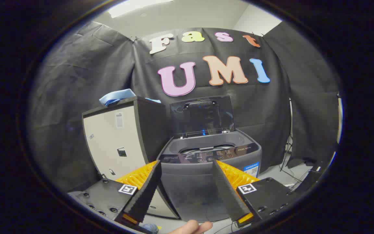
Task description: Put the clothes into the washing machine and then close the washing machine lid.
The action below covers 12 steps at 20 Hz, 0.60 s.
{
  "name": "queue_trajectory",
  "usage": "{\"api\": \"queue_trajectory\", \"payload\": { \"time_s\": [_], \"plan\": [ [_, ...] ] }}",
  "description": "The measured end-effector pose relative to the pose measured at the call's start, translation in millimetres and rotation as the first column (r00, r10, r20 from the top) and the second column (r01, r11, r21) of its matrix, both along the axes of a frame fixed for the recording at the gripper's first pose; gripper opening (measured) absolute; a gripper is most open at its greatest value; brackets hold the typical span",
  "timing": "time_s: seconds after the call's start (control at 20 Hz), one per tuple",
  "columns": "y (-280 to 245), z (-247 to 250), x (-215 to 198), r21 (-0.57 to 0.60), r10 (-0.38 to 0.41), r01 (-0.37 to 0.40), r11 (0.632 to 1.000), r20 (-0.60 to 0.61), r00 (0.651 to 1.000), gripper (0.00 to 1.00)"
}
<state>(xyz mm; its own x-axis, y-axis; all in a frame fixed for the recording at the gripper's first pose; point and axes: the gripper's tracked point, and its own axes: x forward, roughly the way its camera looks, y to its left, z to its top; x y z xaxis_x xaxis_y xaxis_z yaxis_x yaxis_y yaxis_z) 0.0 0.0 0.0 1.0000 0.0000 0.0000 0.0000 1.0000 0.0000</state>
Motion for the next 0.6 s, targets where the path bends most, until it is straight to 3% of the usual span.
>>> {"api": "queue_trajectory", "payload": {
  "time_s": [0.6],
  "plan": [
    [6,11,-5,-0.015,-0.018,0.018,1.0,-0.011,1.0,0.97]
  ]
}}
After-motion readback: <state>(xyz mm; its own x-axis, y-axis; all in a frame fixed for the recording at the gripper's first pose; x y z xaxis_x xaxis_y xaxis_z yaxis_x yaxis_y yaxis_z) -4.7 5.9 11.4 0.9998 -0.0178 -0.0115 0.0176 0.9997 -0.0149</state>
